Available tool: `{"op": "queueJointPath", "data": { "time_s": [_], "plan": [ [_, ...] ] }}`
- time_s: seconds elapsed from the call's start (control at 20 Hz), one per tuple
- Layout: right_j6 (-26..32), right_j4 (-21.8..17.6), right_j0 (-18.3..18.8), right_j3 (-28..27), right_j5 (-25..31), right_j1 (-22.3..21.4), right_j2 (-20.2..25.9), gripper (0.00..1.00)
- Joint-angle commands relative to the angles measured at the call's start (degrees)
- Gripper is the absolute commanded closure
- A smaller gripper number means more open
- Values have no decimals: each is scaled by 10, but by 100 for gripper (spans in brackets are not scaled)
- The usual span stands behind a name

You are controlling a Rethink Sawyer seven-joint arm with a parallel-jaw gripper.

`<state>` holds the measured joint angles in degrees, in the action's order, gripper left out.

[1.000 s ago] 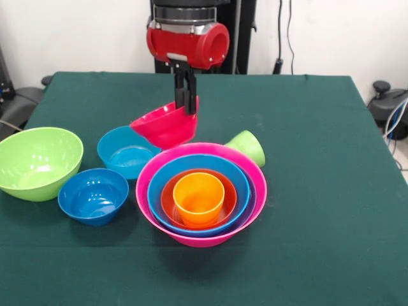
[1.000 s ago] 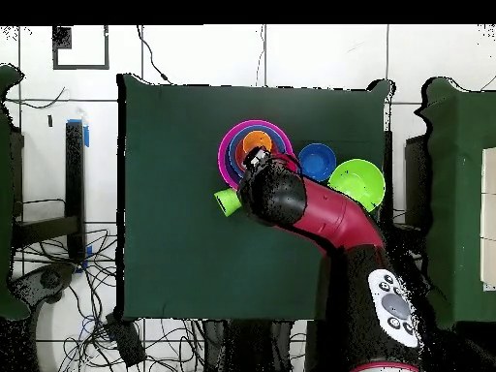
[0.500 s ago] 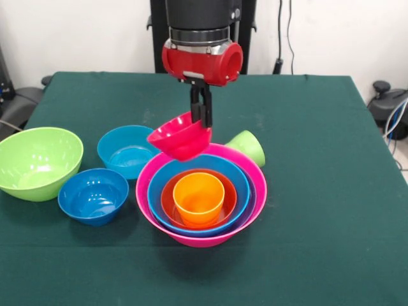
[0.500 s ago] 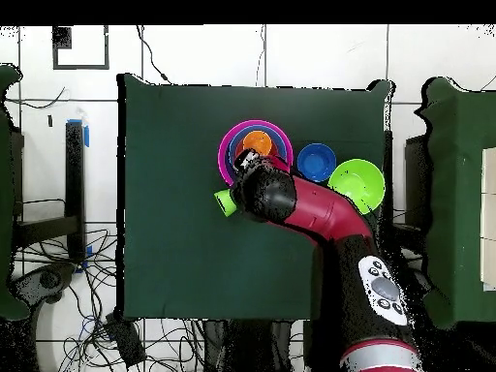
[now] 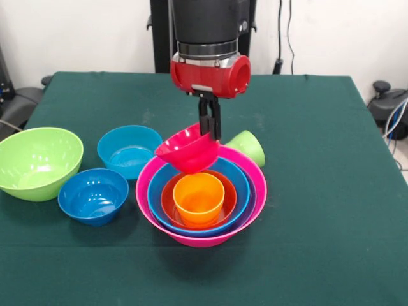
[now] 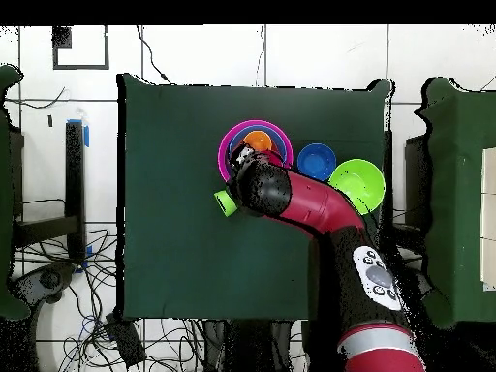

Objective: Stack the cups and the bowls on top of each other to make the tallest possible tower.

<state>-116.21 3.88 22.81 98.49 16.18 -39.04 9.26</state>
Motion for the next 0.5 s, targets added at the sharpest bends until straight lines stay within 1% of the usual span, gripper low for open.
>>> {"op": "queueJointPath", "data": {
  "time_s": [0.05, 0.5],
  "plan": [
    [-9, -40, 3, -20, -42, 36, 57, 100],
    [10, -55, 18, -41, -44, 51, 66, 100]
  ]
}}
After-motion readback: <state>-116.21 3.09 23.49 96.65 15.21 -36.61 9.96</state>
